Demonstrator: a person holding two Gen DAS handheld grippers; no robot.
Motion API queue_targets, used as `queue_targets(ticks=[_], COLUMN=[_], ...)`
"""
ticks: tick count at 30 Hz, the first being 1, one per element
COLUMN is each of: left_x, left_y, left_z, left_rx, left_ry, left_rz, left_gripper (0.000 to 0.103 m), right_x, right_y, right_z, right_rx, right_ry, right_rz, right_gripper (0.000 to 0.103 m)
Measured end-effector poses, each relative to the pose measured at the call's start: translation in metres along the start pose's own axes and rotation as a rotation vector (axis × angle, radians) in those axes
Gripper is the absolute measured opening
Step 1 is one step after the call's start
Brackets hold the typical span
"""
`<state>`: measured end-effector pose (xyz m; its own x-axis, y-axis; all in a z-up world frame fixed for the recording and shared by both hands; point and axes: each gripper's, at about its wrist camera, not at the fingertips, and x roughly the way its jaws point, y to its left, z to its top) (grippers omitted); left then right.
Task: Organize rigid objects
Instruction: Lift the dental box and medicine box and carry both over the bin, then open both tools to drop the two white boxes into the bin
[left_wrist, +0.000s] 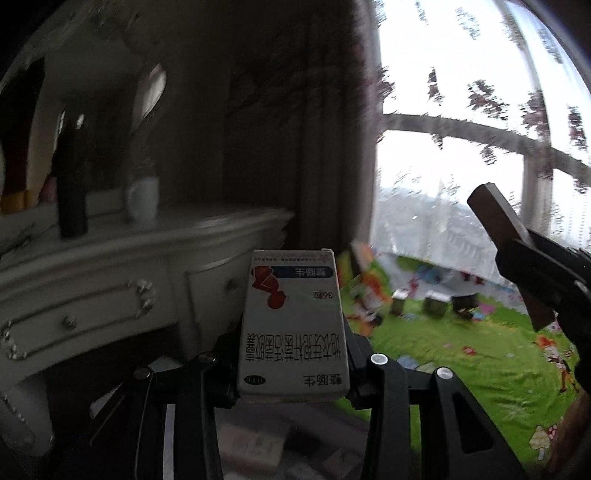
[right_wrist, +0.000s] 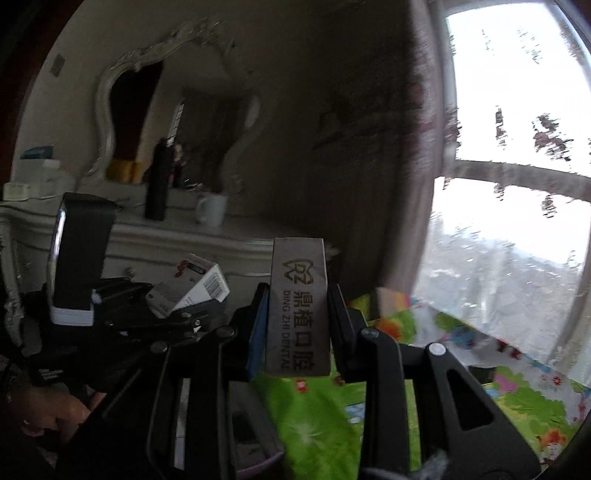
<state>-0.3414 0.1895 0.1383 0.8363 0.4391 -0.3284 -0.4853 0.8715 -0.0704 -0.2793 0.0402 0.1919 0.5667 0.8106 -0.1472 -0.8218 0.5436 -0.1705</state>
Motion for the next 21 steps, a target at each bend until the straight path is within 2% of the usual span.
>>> queue_targets(ticks=[6,10,18,21], left_x=[0.015,0.03,0.05,0.057], left_y=[0.044,0.07,0.099,0.109], left_z=[-0.029,-0.048,-0.08,-0.088], left_rx=[-0.086,-0.165,-0.248,-0.274], left_ry=[0.145,0.257,0.363,0.401], left_rz=[0.084,0.102,0.145,0.16], left_gripper=[0.042,0.042,0.042,0.042], right_x=[0.035,0.053,0.102,0.113], right_y=[0.027,0.045,0.075,0.086], right_z=[-0.012,-0.025,-0.068,-0.086], right_rx=[-0.01,-0.013,-0.025,-0.022], right_ry=[0.118,0.216,0.446,0.507], right_rz=[0.124,0.187,0.301,0.334], right_gripper=[0.034,0.034,0.034,0.034])
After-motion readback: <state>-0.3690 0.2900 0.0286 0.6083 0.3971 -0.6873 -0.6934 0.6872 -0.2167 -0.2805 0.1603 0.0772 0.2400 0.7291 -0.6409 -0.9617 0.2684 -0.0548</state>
